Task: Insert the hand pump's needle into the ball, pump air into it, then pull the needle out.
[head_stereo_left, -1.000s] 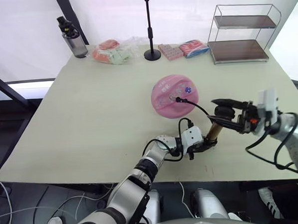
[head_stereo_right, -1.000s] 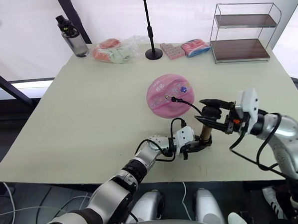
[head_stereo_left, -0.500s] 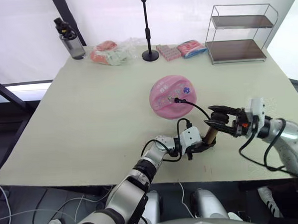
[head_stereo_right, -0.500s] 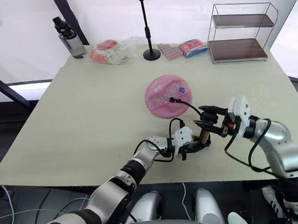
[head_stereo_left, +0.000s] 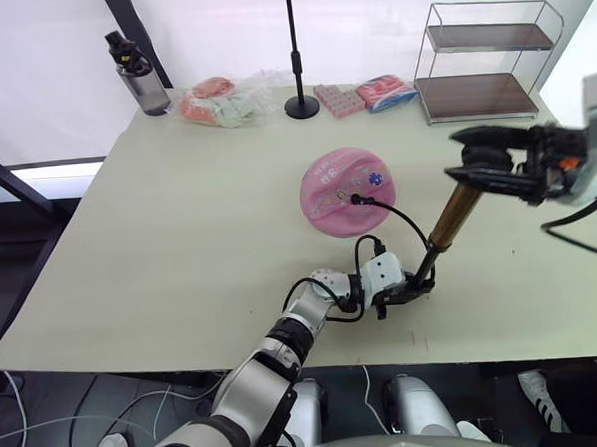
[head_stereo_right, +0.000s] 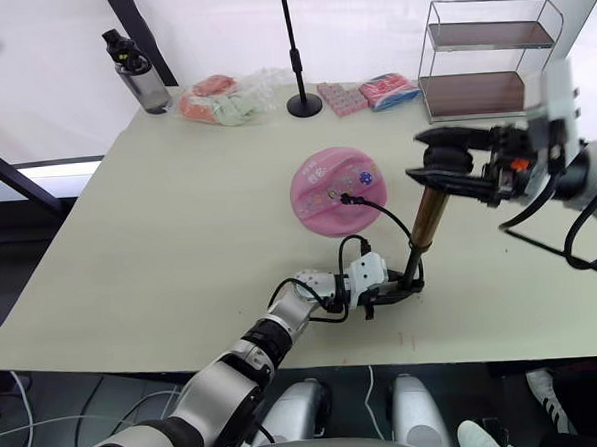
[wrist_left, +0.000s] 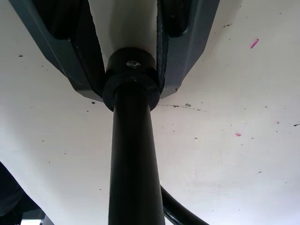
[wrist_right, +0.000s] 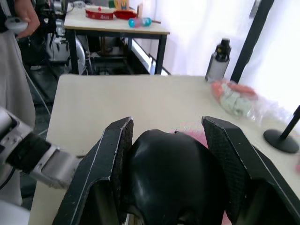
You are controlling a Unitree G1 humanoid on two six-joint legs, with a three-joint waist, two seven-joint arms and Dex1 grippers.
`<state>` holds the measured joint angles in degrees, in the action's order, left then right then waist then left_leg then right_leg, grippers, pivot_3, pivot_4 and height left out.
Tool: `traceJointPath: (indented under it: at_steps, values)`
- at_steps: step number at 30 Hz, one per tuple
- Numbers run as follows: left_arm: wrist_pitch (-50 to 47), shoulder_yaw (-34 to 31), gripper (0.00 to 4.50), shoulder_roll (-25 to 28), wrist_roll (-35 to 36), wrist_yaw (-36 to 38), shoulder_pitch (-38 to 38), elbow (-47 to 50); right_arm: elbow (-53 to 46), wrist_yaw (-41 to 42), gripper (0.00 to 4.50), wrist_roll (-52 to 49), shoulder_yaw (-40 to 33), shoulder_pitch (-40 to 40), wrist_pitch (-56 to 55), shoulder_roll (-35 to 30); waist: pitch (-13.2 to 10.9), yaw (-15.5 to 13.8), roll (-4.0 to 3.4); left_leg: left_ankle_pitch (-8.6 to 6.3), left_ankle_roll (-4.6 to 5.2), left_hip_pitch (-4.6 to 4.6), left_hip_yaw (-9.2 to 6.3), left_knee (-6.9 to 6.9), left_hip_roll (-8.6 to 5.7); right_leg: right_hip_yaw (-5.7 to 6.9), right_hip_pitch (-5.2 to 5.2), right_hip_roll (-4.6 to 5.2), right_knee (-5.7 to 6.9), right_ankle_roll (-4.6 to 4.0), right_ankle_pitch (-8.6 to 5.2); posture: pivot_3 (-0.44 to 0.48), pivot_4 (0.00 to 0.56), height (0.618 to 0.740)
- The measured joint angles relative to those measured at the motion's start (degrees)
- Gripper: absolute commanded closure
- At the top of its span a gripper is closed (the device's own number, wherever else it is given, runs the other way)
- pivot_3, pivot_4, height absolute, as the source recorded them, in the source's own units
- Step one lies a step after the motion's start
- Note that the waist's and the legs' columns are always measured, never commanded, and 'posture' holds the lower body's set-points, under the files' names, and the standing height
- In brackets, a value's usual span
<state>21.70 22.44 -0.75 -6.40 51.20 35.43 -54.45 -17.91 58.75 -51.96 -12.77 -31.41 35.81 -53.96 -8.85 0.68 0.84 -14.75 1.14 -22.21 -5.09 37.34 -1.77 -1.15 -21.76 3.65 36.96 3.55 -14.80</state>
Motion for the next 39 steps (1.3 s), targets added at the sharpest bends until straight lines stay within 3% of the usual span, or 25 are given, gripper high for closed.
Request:
traceJointPath:
  at_steps: [8, 14, 21, 25, 32, 39]
  values:
    - [0.6, -0.4, 3.41, 0.2, 0.0, 0.0, 0.5, 0.0, 1.5, -1.5, 2.63, -0.9, -0.1, -3.3, 5.1, 0.1, -0.1, -0.7, -0.12, 0.02, -0.01, -0.92, 0.14, 0.05, -0.07, -0.12, -0.95, 0.08, 0.05, 0.02, 0.03, 0.000, 0.150, 0.740]
    - [0.6, -0.3, 3.41, 0.1, -0.1, -0.7, 0.4, -0.4, -1.9, -1.5, 2.63, 3.3, -1.1, 5.8, -3.2, 5.7, 0.0, -1.1, 0.04, 0.01, 0.00, -0.63, 0.17, 0.02, -0.04, -0.15, -0.71, 0.01, 0.06, 0.02, 0.03, 0.000, 0.150, 0.740]
    - [0.5, -0.4, 3.41, 0.8, -0.4, -1.5, 0.4, -1.5, -3.3, -1.5, 2.63, 13.4, 5.0, 18.0, -16.1, 13.7, 0.3, -0.1, 0.24, -0.01, 0.00, 0.34, 0.08, -0.06, 0.02, -0.04, 0.26, -0.11, 0.07, 0.02, -0.01, 0.000, 0.150, 0.740]
    - [0.5, -0.3, 3.41, 0.9, -0.8, -1.4, 0.3, -1.6, -0.8, -1.6, 2.63, 19.4, 8.5, 22.2, -22.8, 17.0, 0.6, 0.0, 0.42, 0.00, 0.00, 0.40, 0.04, -0.08, 0.02, -0.01, 0.30, -0.13, 0.07, 0.02, -0.01, 0.000, 0.150, 0.740]
    - [0.5, -0.4, 3.41, 0.9, -0.9, -1.5, 0.3, -1.8, 5.9, -2.3, 2.63, 27.0, 12.5, 24.3, -31.3, 20.7, 0.8, 0.0, 0.48, 0.00, 0.00, 0.41, 0.03, -0.08, 0.02, -0.04, 0.31, -0.15, 0.07, 0.01, 0.00, 0.000, 0.150, 0.740]
    - [0.6, -0.4, 3.41, 0.7, -0.9, -1.5, 0.3, -1.8, 4.2, -2.7, 2.63, 24.8, 11.7, 22.1, -26.3, 18.1, 0.8, -0.1, 0.42, 0.00, 0.00, 0.35, 0.02, -0.08, 0.00, -0.03, 0.28, -0.12, 0.07, 0.01, 0.00, 0.000, 0.150, 0.740]
